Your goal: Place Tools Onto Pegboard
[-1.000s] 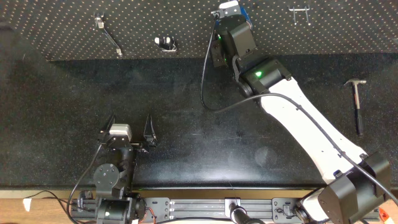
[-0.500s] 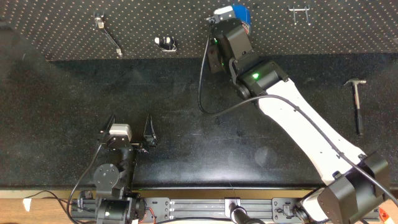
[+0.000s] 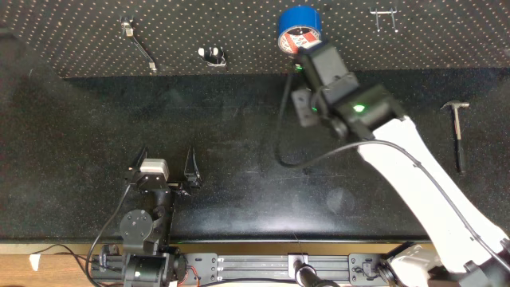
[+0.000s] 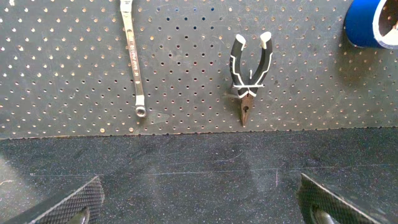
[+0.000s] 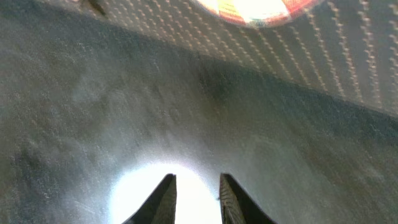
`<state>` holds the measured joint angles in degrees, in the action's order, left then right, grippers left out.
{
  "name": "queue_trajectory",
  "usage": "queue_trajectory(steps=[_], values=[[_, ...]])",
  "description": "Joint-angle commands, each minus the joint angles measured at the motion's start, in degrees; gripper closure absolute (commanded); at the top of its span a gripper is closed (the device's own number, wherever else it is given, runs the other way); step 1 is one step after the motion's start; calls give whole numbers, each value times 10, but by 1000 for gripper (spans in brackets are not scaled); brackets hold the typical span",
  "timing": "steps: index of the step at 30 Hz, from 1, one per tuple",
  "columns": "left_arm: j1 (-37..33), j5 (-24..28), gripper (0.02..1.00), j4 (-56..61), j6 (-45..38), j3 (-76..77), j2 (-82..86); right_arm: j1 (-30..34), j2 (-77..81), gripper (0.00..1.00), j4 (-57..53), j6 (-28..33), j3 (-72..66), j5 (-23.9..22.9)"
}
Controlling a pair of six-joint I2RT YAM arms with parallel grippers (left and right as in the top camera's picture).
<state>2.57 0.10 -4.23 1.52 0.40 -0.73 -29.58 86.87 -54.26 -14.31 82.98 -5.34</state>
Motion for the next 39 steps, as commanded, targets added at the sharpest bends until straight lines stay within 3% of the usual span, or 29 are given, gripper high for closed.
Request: queue_trajectory(steps=[1,7,8,9,17,22,31,36,39], values=[[1,6,23,-5,-5,-1,5,55,-41,654,-88,-1,-4,0],[1,6,23,-5,-5,-1,5,192,-66,310,-158,0,-54,0],[1,6,23,-5,-5,-1,5,236,-73,207,-162,1,-73,0],[1,6,23,-5,-5,-1,5,266,-76,3,-162,10,-85,0],[1,6,23,-5,-5,-1,5,423,-83,1,-151,188,-150,0],[1,6,23,-5,-5,-1,5,503,-65,1,-151,228,-164,-2],[1,6,23,-5,-5,-1,5,594,-6,1,-121,270,-190,1],[1,6,23,-5,-5,-1,5,620,26,1,-87,380,-190,76],[1,6,23,-5,-5,-1,5,630,42,1,-70,414,-190,80]])
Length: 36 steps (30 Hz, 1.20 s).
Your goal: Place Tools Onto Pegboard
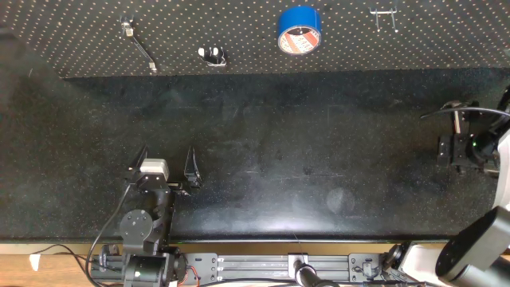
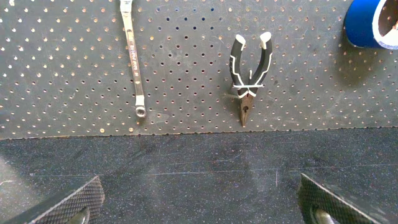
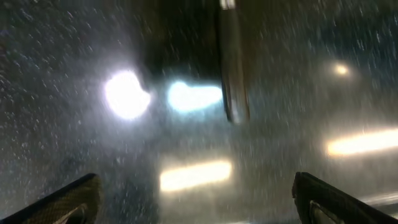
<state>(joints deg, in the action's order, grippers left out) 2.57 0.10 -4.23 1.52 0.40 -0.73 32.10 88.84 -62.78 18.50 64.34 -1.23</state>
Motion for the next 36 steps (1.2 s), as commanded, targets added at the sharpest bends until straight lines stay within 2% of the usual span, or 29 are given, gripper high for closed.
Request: queue_trajectory(steps=[1,3,11,36], values=[[1,6,20,-5,-5,-1,5,18,30,1,21,105,-3,38],[1,6,23,-5,-5,-1,5,28,45,1,31,127,-3,38],[1,6,23,-5,-5,-1,5,59,89,1,67,132,-3,34],[1,6,23,-5,-5,-1,5,46,131,1,121,183,-3,32]])
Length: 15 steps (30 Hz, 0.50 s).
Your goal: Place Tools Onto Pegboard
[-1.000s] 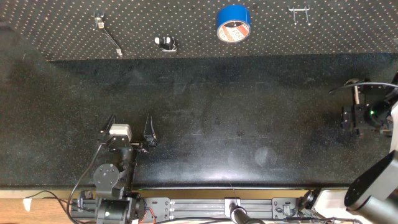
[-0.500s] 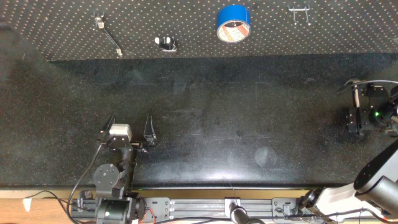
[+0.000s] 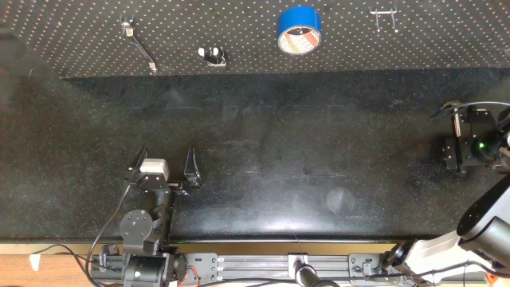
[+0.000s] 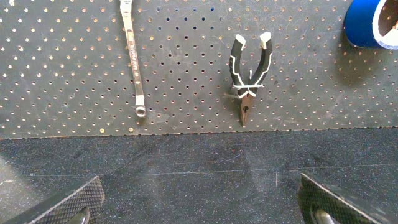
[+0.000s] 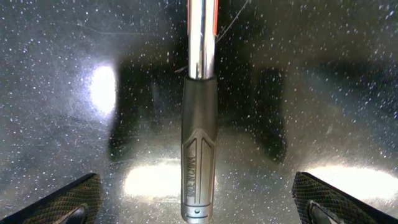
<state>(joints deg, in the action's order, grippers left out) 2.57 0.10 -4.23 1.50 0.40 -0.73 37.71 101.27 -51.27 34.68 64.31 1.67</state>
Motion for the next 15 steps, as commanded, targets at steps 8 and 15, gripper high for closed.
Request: queue_trajectory(steps=[8,15], values=[[1,6,23,-5,-5,-1,5,-12,18,1,11,21,-3,3],[1,6,23,-5,-5,-1,5,-12,23,349,13,21,-3,3]])
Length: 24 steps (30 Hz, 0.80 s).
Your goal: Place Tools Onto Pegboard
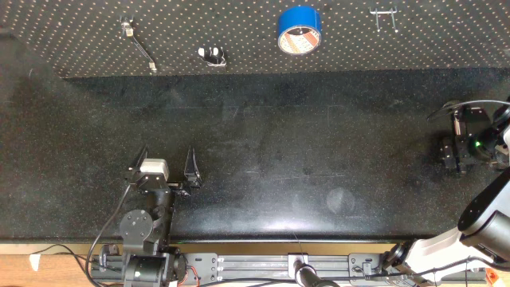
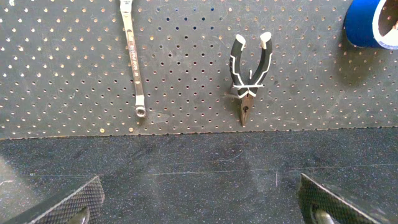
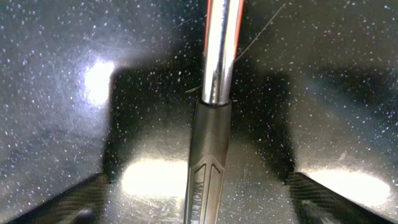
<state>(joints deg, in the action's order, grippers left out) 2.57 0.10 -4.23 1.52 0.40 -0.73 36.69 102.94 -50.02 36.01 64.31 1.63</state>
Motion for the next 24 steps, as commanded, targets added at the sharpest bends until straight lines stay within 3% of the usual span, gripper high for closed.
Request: queue_trajectory(steps=[1,7,11,19,24], values=[[1,6,23,-5,-5,-1,5,-1,7,408,0,8,-3,3],[1,6,23,-5,-5,-1,5,-1,8,866,3,8,-3,3],[1,6,23,-5,-5,-1,5,-1,8,921,3,8,-3,3],[1,6,23,-5,-5,-1,5,-1,-1,925,12,-6,-3,9],[1,6,23,-5,-5,-1,5,3,-75,925,13,-30,-3,83]])
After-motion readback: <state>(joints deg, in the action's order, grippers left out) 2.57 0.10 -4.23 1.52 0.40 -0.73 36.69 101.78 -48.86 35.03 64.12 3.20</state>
